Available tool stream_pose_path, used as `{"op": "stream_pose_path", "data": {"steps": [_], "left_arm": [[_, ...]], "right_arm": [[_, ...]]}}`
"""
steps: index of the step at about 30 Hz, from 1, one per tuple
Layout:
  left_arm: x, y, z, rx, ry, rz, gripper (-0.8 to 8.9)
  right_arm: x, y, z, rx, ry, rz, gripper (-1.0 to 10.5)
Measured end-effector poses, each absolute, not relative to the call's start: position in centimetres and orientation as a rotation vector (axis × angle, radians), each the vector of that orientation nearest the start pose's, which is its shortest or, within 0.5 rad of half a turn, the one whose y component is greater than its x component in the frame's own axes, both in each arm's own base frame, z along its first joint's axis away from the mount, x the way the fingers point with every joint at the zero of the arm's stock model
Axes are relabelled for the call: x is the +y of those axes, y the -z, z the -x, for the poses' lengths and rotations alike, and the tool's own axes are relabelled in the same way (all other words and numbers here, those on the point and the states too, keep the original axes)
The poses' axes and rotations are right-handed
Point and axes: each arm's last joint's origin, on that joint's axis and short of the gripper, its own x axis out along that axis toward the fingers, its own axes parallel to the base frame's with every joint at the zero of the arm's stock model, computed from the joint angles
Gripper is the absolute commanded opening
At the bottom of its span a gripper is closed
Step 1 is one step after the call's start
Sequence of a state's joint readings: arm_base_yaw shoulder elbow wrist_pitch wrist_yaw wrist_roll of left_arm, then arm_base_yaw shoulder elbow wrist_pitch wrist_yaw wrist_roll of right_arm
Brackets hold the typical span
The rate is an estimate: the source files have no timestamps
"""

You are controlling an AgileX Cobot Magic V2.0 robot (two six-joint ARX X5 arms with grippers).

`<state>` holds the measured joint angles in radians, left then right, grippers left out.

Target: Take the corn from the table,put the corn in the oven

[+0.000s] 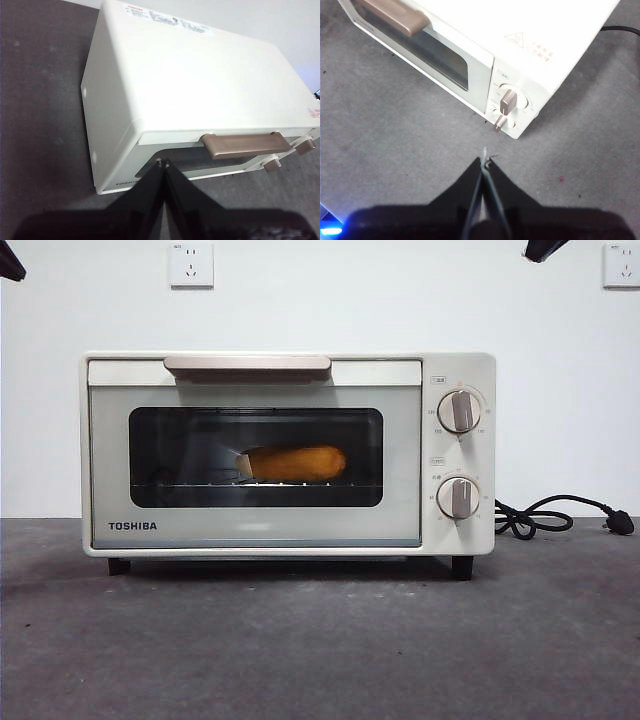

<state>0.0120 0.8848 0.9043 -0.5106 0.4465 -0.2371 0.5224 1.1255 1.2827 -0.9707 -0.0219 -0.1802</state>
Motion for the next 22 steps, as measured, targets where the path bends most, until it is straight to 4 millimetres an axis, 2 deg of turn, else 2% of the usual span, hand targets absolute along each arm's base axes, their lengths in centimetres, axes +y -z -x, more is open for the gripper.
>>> {"op": "stream_pose_path", "data": {"steps": [11, 17, 22], "left_arm": [[-1.0, -32.7, -18.0, 0.536, 0.351, 0.339, -0.04], [-1.0, -34.5, -15.3, 0.420, 0.355, 0.311, -0.04], [-0.7, -35.7, -12.9, 0.296, 0.282, 0.203, -0.04]], "right_arm": [[10.3, -36.9, -17.8, 0.751, -0.586, 0.371, -0.1], [10.3, -36.9, -17.8, 0.751, -0.586, 0.371, -0.1], [10.3, -36.9, -17.8, 0.752, -0.586, 0.371, -0.1]]}}
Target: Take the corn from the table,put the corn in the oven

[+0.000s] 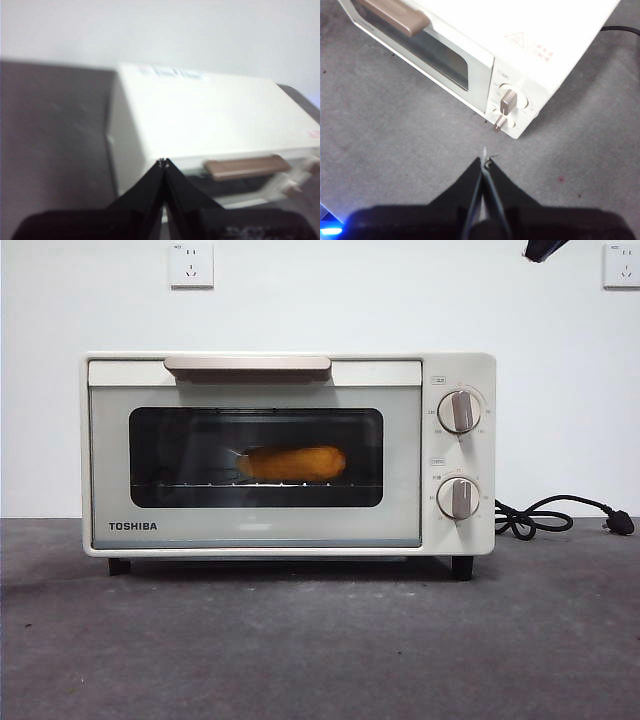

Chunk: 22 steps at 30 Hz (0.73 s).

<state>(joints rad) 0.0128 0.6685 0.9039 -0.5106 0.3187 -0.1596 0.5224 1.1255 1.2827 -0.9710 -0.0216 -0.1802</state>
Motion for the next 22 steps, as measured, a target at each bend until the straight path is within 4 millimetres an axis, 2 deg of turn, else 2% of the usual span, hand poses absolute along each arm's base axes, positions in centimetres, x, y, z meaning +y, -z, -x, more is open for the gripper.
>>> {"op": "stream_pose_path", "data": {"steps": [4, 7, 9, 15, 19, 22], "left_arm": [[-0.6, -36.2, -11.0, 0.184, 0.272, 0.073, -0.04], [-0.6, -35.3, -10.0, 0.100, 0.294, -0.034, -0.04], [-0.6, -34.0, -9.9, 0.056, 0.303, -0.096, -0.04], [-0.5, -26.4, -9.8, 0.036, 0.308, -0.182, -0.04], [-0.4, -20.9, -9.7, 0.107, 0.276, -0.183, -0.04], [-0.4, -17.7, -9.7, 0.166, 0.253, -0.163, -0.04]], "right_arm": [[10.3, -36.9, -17.8, 0.752, -0.586, 0.371, -0.1], [10.3, -36.9, -17.8, 0.751, -0.585, 0.371, -0.1], [10.3, -36.9, -17.8, 0.752, -0.585, 0.371, -0.1], [10.3, -36.9, -17.8, 0.752, -0.585, 0.371, -0.1], [10.3, -36.9, -17.8, 0.752, -0.585, 0.371, -0.1], [10.3, -36.9, -17.8, 0.752, -0.585, 0.371, -0.1]]}}
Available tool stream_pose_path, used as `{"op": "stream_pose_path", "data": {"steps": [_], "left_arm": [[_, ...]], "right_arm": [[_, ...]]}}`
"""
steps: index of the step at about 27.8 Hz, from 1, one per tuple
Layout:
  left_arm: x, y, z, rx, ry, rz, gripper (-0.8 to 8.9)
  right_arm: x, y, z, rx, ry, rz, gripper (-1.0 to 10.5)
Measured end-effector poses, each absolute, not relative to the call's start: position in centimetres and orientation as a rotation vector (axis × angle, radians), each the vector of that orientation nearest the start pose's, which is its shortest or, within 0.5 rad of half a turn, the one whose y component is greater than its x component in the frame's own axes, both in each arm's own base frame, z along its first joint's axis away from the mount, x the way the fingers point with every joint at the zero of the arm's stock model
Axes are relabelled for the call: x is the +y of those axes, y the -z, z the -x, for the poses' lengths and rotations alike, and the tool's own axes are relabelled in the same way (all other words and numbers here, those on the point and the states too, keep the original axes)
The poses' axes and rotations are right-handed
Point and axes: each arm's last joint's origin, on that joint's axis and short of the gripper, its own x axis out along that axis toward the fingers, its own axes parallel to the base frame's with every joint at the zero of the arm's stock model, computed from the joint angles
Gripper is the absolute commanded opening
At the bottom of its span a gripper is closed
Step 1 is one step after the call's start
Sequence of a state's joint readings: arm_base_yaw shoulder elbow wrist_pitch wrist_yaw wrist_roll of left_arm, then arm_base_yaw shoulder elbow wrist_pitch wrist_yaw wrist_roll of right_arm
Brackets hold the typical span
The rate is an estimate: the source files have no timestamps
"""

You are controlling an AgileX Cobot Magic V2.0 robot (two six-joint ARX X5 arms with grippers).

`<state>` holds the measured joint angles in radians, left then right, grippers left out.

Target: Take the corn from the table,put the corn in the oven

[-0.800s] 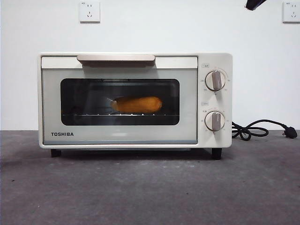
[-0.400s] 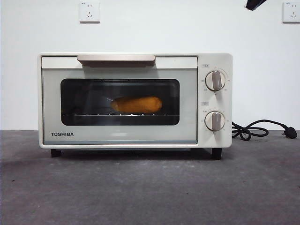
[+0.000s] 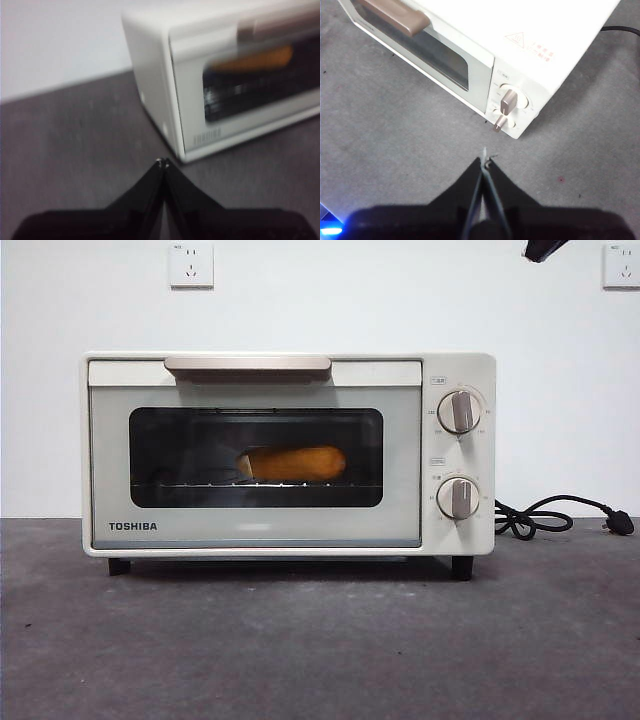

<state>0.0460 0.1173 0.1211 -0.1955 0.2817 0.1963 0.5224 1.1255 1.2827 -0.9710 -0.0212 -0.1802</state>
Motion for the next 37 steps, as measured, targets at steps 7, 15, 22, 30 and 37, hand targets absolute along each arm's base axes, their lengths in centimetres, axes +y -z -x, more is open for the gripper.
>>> {"op": "stream_pose_path", "data": {"steps": [7, 15, 22, 30, 37], "left_arm": [[-0.2, -15.2, -9.4, 0.227, 0.180, -0.066, -0.04], [-0.1, -15.3, -9.4, 0.218, 0.170, -0.054, -0.04], [-0.1, -15.0, -9.6, 0.261, 0.172, -0.049, -0.04], [-0.1, -14.6, -9.8, 0.306, 0.173, -0.043, -0.04], [-0.1, -15.3, -9.4, 0.211, 0.171, -0.055, -0.04]], "right_arm": [[10.3, -36.9, -17.8, 0.753, -0.584, 0.372, -0.1], [10.3, -36.9, -17.8, 0.752, -0.582, 0.372, -0.1], [10.3, -36.9, -17.8, 0.752, -0.583, 0.372, -0.1], [10.3, -36.9, -17.8, 0.752, -0.583, 0.372, -0.1], [10.3, -36.9, -17.8, 0.753, -0.582, 0.372, -0.1]]}}
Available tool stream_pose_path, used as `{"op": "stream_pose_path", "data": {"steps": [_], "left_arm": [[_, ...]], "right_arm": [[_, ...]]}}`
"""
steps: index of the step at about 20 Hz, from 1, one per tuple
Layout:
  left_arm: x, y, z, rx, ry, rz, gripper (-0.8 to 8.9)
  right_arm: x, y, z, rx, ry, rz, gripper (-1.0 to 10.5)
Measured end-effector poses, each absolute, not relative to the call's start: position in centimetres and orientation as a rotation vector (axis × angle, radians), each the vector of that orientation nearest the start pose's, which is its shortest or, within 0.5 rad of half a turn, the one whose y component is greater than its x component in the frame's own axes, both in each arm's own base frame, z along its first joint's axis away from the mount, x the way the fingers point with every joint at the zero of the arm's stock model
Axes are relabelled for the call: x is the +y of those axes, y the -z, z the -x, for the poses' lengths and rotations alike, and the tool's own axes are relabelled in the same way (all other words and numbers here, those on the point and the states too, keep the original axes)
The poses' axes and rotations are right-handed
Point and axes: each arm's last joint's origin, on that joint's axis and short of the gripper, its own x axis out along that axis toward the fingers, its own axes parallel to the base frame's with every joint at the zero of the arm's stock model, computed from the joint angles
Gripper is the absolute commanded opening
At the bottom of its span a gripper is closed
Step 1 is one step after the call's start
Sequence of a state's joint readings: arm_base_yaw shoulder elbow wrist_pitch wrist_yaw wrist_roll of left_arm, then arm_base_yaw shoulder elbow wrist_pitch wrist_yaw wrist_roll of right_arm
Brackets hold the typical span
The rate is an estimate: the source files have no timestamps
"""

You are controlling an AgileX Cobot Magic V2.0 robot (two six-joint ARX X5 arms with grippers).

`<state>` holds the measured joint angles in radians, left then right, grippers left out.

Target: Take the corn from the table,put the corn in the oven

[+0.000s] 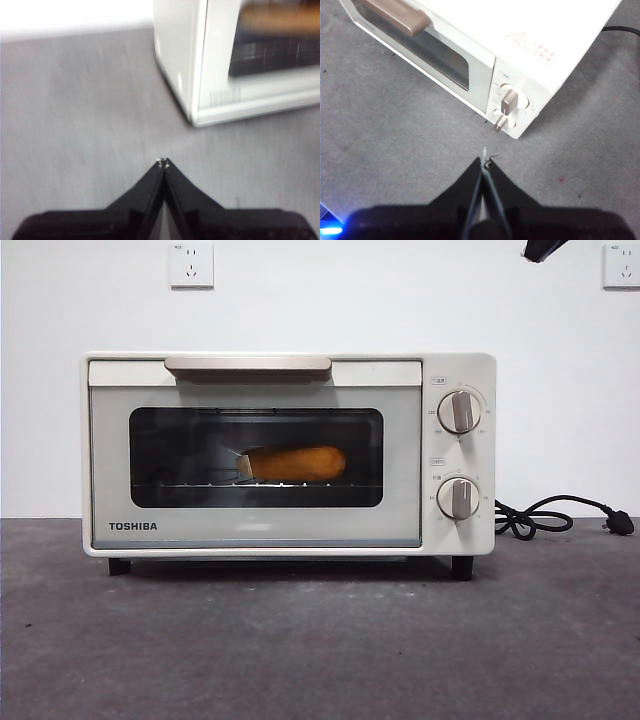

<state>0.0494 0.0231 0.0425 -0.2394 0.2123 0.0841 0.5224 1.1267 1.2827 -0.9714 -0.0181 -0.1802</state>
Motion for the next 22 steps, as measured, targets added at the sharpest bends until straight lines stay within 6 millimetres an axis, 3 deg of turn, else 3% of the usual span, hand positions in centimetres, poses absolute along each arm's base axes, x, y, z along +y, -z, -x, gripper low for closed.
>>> {"op": "stream_pose_path", "data": {"steps": [3, 22], "left_arm": [[-0.16, -16.39, -9.42, 0.101, 0.170, -0.070, -0.04], [-0.16, -15.66, -9.76, 0.189, 0.176, -0.058, -0.04]], "right_arm": [[10.30, -36.85, -17.83, 0.755, -0.578, 0.375, -0.1], [10.29, -36.86, -17.85, 0.754, -0.572, 0.377, -0.1]]}}
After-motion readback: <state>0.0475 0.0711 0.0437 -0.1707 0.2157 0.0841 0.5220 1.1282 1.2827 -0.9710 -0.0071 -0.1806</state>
